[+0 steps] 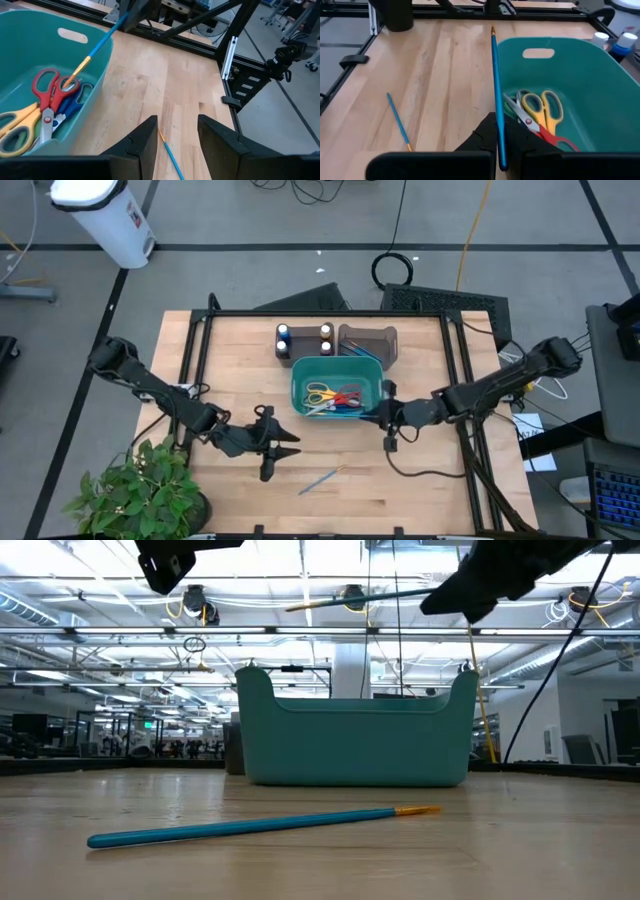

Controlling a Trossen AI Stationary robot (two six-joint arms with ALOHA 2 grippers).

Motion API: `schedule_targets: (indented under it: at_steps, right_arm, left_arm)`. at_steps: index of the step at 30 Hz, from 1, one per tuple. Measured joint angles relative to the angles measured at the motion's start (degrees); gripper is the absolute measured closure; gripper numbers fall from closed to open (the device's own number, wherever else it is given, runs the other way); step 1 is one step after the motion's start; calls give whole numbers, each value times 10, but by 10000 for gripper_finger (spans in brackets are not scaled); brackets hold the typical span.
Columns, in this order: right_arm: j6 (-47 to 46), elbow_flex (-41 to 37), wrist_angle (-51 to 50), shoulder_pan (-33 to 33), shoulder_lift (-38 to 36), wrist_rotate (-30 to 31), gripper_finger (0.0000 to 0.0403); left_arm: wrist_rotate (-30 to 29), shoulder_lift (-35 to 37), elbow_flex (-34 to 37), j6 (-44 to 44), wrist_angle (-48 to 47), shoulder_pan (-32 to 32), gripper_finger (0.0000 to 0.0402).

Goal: Pick & Place Paint Supplies
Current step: Put the blue paint brush into the right black bin

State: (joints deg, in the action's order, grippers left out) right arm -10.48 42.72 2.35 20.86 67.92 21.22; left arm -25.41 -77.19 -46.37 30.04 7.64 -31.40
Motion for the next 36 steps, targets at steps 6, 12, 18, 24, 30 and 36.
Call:
schedule_targets:
  at_steps: [6, 12, 18, 24, 30, 36]
  right_arm:
    - [-9, -31, 9, 0, -44, 29, 403]
    - [-8, -58, 34, -11, -87, 30, 403]
    - [10, -60, 35, -53, -115, 30, 403]
    - [48, -60, 34, -134, -137, 27, 403]
    - [76, -60, 11, -255, -156, 8, 403]
    - [80, -48, -121, -398, -155, -120, 403]
  left_arm:
    - [-1, 0, 0, 0, 2, 0, 254]
    - [-3, 0, 0, -8, 6, 2, 254]
    - [-6, 0, 0, -94, 39, 18, 254]
    - [-6, 0, 0, -192, 44, 41, 254]
    - [-5, 0, 0, -273, 38, 66, 254]
    - [-5, 0, 0, -289, 4, 92, 254]
